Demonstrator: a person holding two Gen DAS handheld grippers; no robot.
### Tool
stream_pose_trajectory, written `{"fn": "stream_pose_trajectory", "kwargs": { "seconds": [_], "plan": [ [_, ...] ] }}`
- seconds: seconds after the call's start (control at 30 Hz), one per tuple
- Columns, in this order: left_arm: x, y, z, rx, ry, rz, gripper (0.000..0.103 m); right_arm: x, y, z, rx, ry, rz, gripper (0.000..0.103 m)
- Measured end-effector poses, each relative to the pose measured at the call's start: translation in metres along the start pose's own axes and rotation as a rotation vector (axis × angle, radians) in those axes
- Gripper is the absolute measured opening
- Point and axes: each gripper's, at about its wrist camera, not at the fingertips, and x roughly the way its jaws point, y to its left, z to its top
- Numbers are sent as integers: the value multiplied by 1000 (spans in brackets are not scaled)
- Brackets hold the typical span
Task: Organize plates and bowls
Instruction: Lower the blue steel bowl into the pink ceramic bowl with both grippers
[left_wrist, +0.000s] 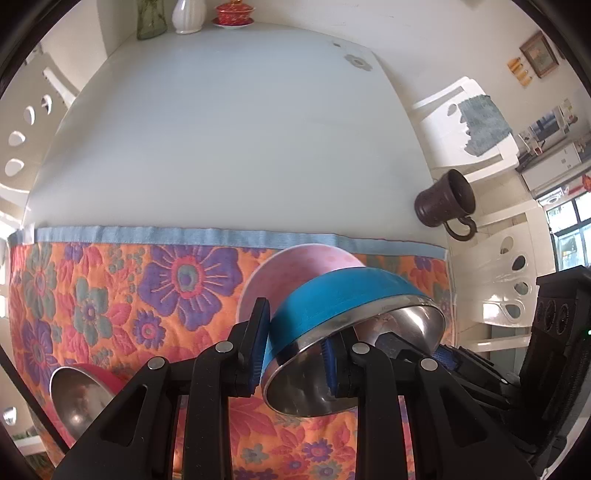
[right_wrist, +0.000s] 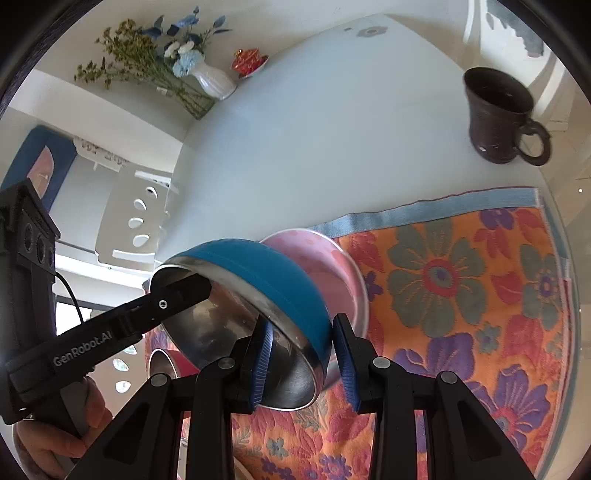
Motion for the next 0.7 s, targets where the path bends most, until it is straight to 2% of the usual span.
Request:
{"fn": "stream_pose_trajectory", "kwargs": {
  "seconds": [0.33,0.7],
  "plan": [
    [23,26,4,-57,34,-35,22,31,0,5,2,41,-25,34],
    [44,30,3,-57,68,-38,22,44,0,11,-17,40,-90,34]
  ]
}}
